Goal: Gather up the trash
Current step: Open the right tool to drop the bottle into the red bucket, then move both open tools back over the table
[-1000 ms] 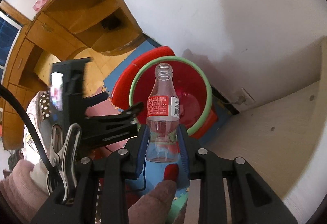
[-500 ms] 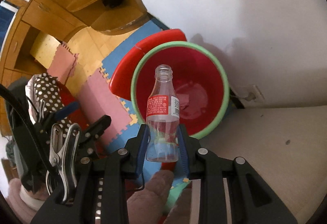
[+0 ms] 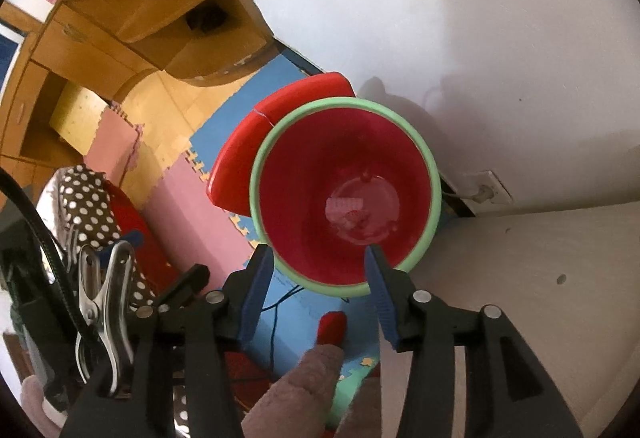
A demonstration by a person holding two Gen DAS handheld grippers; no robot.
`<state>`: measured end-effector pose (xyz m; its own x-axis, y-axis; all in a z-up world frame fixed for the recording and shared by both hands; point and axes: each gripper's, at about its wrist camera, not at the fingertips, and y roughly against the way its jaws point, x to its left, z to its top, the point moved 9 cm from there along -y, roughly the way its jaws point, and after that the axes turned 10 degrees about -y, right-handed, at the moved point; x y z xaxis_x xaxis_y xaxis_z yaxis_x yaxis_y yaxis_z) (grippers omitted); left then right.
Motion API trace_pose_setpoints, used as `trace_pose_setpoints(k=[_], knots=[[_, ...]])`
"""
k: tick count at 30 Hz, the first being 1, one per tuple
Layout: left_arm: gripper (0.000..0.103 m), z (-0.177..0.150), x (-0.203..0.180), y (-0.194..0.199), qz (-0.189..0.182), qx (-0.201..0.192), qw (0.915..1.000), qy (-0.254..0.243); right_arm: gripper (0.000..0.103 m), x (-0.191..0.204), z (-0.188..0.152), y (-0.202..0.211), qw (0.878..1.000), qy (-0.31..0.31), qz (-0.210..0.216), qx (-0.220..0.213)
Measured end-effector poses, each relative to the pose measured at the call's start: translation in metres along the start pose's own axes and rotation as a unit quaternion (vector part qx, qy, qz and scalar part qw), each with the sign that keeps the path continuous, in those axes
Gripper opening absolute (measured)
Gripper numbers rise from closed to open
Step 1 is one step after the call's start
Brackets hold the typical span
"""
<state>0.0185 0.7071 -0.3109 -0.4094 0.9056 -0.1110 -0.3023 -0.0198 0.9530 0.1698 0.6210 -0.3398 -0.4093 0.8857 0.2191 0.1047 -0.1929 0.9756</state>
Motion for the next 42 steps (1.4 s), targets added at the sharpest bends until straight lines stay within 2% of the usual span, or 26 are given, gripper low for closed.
trace_pose_setpoints(k=[21, 29, 37, 42], knots=[[0.097, -0.003, -0.04, 0.045, -0.016, -0.003, 0.9982, -0.058, 0.049, -0.005, -0.032, 0.071, 0.996, -0.051, 0.038, -0.065], [0.097, -0.012, -0.056, 0.071, -0.007, -0.001, 0.997, -0.077, 0.049, -0.012, -0.059, 0.103, 0.991, -0.075, 0.075, -0.078], [0.097, -0.019, -0.074, 0.11, 0.015, -0.012, 0.9958, -0.089, 0.049, -0.02, -0.088, 0.151, 0.984, -0.077, 0.108, -0.122], [0.096, -0.029, -0.096, 0.136, 0.029, -0.012, 0.9925, -0.118, 0.049, -0.028, -0.112, 0.184, 0.977, -0.081, 0.125, -0.152]])
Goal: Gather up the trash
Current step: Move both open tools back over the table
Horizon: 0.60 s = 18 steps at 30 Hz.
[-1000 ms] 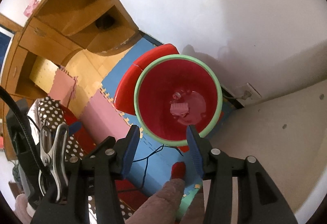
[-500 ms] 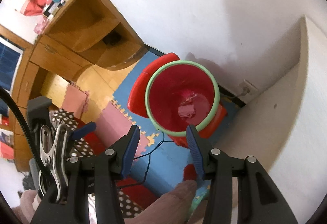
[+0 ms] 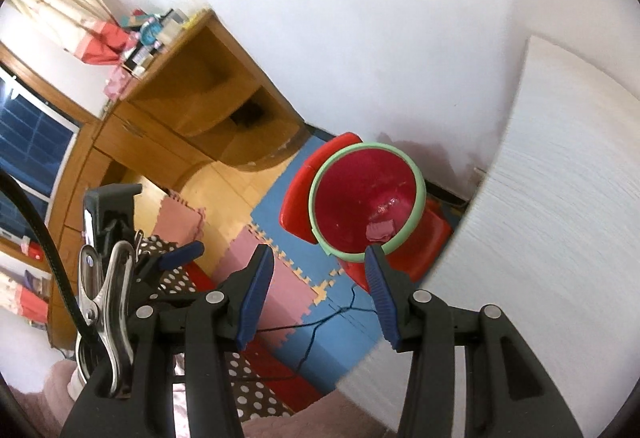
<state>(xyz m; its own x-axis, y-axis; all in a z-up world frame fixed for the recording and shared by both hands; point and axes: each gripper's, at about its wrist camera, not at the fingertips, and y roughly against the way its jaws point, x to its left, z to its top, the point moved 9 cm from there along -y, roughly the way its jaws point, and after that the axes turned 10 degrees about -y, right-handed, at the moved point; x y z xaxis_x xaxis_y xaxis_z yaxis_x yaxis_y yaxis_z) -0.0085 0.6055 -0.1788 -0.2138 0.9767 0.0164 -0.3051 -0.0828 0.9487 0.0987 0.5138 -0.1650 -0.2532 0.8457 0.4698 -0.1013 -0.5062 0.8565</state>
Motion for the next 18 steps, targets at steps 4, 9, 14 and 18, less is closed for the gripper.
trace_pose_setpoints(k=[4, 9, 14, 18], knots=[[0.096, -0.006, -0.023, 0.021, -0.001, -0.005, 0.9999, -0.011, 0.049, -0.006, -0.011, 0.03, 1.0, -0.004, 0.005, -0.021], [0.093, -0.013, -0.051, 0.043, 0.005, -0.004, 0.9997, -0.023, 0.049, -0.024, -0.027, 0.07, 0.999, -0.019, 0.005, -0.049], [0.093, -0.02, -0.088, 0.063, 0.001, -0.012, 0.9984, -0.056, 0.049, -0.05, -0.042, 0.108, 0.997, -0.035, -0.001, -0.073], [0.093, -0.027, -0.123, 0.078, -0.007, -0.02, 0.9967, -0.078, 0.049, -0.071, -0.054, 0.135, 0.995, -0.051, -0.006, -0.091]])
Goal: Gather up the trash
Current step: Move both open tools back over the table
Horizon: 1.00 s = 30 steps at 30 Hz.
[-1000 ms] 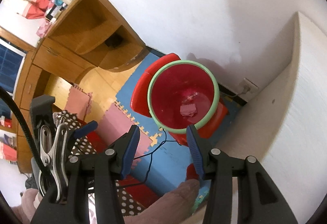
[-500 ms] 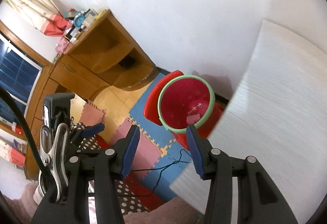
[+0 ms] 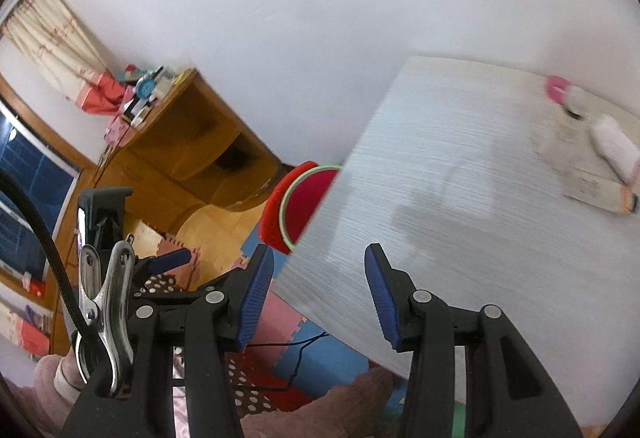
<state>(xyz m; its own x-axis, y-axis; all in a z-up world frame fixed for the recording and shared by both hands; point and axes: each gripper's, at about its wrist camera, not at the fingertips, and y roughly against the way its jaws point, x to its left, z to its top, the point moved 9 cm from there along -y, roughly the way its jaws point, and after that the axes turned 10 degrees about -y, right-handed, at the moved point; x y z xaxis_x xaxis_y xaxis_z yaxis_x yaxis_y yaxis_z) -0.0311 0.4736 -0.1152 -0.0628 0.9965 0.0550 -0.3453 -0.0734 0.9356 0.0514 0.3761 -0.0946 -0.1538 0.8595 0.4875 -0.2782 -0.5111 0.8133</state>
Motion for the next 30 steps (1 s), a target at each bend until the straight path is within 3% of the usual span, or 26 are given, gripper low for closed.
trace_pose_setpoints(k=[11, 16, 22, 30], knots=[[0.093, 0.014, -0.097, 0.021, -0.004, -0.034, 0.9966, -0.075, 0.049, -0.087, -0.014, 0.081, 0.997, -0.045, -0.032, -0.047], [0.091, 0.032, -0.141, 0.028, -0.026, -0.055, 0.9943, -0.088, 0.049, -0.122, -0.022, 0.109, 0.995, -0.063, -0.049, -0.06], [0.091, 0.056, -0.186, 0.041, -0.055, -0.068, 0.9901, -0.11, 0.049, -0.157, -0.03, 0.131, 0.992, -0.091, -0.055, -0.068], [0.091, 0.099, -0.224, 0.042, -0.054, -0.083, 0.9821, -0.16, 0.049, -0.184, -0.018, 0.15, 0.985, -0.121, -0.072, -0.095]])
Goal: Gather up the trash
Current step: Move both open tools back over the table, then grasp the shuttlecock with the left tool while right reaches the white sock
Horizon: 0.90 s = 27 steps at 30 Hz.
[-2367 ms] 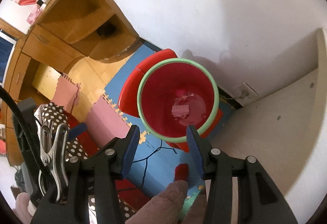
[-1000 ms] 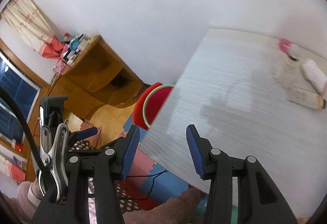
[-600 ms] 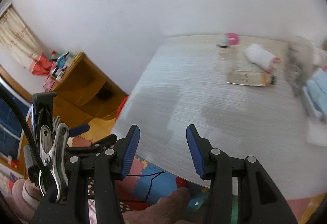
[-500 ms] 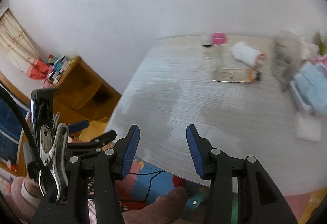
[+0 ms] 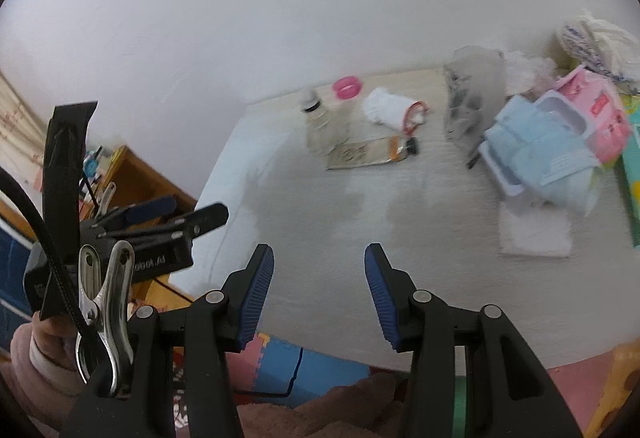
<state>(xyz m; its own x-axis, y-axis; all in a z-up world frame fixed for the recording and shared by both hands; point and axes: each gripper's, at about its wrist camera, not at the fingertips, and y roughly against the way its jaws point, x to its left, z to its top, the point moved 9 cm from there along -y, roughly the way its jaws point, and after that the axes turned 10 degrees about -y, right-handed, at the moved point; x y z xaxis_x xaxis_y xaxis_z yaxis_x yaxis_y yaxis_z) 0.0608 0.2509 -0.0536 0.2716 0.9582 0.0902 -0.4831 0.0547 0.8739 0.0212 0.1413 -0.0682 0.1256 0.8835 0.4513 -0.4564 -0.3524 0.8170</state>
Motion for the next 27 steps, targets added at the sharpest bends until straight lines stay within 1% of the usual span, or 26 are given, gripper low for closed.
trace_pose_setpoints(k=[4, 7, 10, 12, 13, 15, 19, 22, 25, 27], knots=[[0.089, 0.025, -0.004, -0.019, -0.012, -0.007, 0.9998, -0.015, 0.049, -0.011, 0.012, 0.0, 1.0, -0.015, -0.011, -0.008], [0.086, 0.041, -0.002, -0.033, -0.011, -0.017, 0.9995, -0.024, 0.049, -0.016, 0.019, -0.005, 0.999, -0.027, -0.021, -0.012], [0.082, 0.057, 0.002, -0.051, -0.017, -0.023, 0.9993, -0.023, 0.049, -0.022, 0.026, -0.012, 0.999, -0.037, -0.033, -0.017], [0.074, 0.064, 0.002, -0.062, -0.025, -0.025, 0.9992, -0.021, 0.049, -0.024, 0.031, -0.015, 0.998, -0.044, -0.038, -0.022], [0.071, 0.068, 0.003, -0.067, -0.027, -0.027, 0.9991, -0.02, 0.049, -0.026, 0.033, -0.017, 0.998, -0.048, -0.041, -0.023], [0.07, 0.077, 0.001, -0.077, -0.034, -0.033, 0.9987, -0.017, 0.049, -0.028, 0.036, -0.023, 0.998, -0.052, -0.043, -0.02], [0.07, 0.09, -0.002, -0.097, -0.042, -0.037, 0.9984, -0.009, 0.049, -0.03, 0.046, -0.032, 0.998, -0.046, -0.05, -0.011], [0.067, 0.097, -0.004, -0.108, -0.035, -0.039, 0.9986, -0.005, 0.049, -0.031, 0.053, -0.038, 0.998, -0.043, -0.048, -0.004], [0.064, 0.101, -0.005, -0.123, -0.028, -0.027, 0.9992, -0.007, 0.049, -0.033, 0.061, -0.045, 0.998, -0.038, -0.047, 0.005], [0.06, 0.1, -0.004, -0.132, -0.027, -0.018, 0.9995, -0.003, 0.049, -0.036, 0.066, -0.049, 0.998, -0.035, -0.047, 0.01]])
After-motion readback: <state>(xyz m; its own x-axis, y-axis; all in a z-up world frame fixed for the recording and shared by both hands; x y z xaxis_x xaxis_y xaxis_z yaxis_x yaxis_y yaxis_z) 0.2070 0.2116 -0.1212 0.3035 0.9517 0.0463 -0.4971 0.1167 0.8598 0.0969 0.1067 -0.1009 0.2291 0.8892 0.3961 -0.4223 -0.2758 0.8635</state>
